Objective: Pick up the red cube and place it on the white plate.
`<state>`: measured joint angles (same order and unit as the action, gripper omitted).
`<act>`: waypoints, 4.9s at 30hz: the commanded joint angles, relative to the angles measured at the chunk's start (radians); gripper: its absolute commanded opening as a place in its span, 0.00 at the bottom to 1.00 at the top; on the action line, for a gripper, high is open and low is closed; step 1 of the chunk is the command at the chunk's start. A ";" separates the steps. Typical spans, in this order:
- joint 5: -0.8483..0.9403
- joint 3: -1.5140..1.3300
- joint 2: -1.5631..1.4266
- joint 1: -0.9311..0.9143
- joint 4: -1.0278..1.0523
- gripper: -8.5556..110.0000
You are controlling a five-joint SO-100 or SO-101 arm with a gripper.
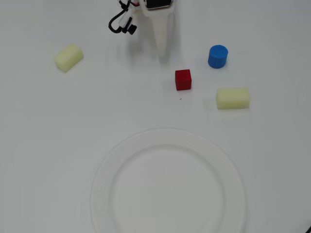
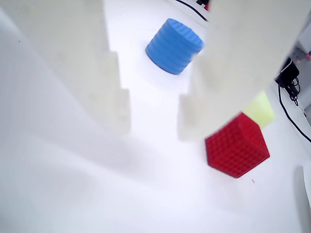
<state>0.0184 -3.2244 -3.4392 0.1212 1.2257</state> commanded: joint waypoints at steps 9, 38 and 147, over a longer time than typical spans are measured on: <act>-0.020 0.152 0.095 -0.137 -0.006 0.07; -0.118 0.988 1.281 0.187 -0.092 0.32; -0.141 0.603 0.595 -0.107 -0.048 0.40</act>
<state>-0.1519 -2.4835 -2.6967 0.0199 1.2134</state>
